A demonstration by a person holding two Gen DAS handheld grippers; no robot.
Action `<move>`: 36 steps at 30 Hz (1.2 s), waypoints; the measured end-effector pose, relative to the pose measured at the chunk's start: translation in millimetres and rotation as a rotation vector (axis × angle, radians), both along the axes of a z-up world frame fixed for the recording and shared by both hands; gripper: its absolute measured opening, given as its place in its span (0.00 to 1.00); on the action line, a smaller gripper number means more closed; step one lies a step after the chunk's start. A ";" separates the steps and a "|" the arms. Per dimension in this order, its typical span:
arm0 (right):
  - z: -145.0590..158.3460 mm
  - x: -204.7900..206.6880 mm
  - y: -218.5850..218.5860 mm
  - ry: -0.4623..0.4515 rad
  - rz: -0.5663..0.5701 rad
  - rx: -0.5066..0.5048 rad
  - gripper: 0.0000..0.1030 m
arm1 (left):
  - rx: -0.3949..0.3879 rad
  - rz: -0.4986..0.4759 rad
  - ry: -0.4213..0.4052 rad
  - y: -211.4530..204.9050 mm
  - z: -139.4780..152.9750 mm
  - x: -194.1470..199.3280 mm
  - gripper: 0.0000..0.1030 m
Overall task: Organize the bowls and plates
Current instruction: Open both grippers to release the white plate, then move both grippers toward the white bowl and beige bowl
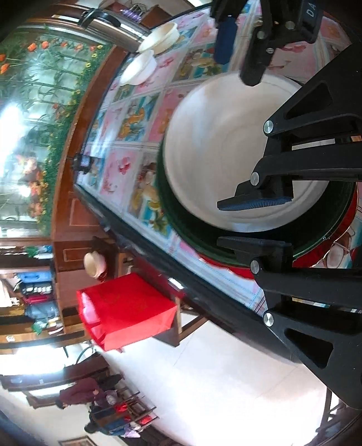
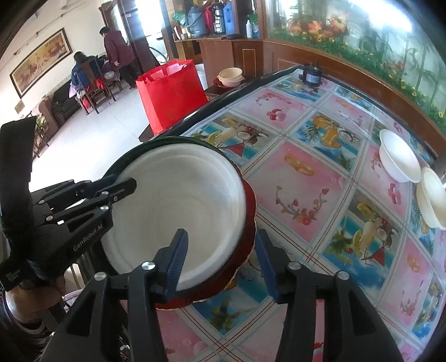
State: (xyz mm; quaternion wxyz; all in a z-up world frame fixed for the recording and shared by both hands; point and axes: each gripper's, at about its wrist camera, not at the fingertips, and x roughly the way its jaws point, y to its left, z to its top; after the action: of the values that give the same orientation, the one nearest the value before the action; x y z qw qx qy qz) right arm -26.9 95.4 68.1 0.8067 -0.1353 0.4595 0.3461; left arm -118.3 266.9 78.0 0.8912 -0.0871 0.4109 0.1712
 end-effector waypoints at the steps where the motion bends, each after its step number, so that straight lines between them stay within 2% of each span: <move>1: 0.4 -0.1 -3.0 0.003 -0.005 0.008 0.54 | -0.001 -0.001 -0.008 -0.5 2.1 -0.7 0.34; 2: 1.0 -0.1 -6.7 0.005 -0.011 0.018 0.54 | -0.005 -0.007 -0.024 -1.9 5.6 -1.6 0.39; 4: 2.7 -0.2 -14.9 0.006 -0.026 0.036 0.54 | 0.015 -0.004 -0.045 -6.9 11.6 -4.1 0.56; 5: 3.5 0.3 -17.6 0.005 -0.032 0.041 0.55 | 0.030 -0.005 -0.057 -10.3 15.0 -4.8 0.57; 9: 4.9 3.5 -32.3 0.005 -0.061 0.052 0.60 | 0.054 -0.016 -0.090 -21.5 26.9 -5.3 0.57; 19: 7.2 11.3 -85.4 0.007 -0.163 0.079 0.65 | 0.005 -0.092 -0.129 -58.4 41.4 13.5 0.57; 27: 3.3 23.9 -149.4 0.018 -0.293 0.091 0.67 | 0.009 -0.193 -0.120 -111.9 40.2 38.8 0.57; 36: -4.0 30.9 -198.0 0.034 -0.385 0.102 0.67 | -0.009 -0.275 -0.093 -160.7 32.8 66.4 0.57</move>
State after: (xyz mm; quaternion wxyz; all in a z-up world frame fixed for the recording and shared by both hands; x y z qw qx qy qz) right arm 4.1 -102.6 64.1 0.8558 0.0020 0.4725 0.2107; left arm -51.9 106.3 110.9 0.9240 -0.0420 0.3779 0.0414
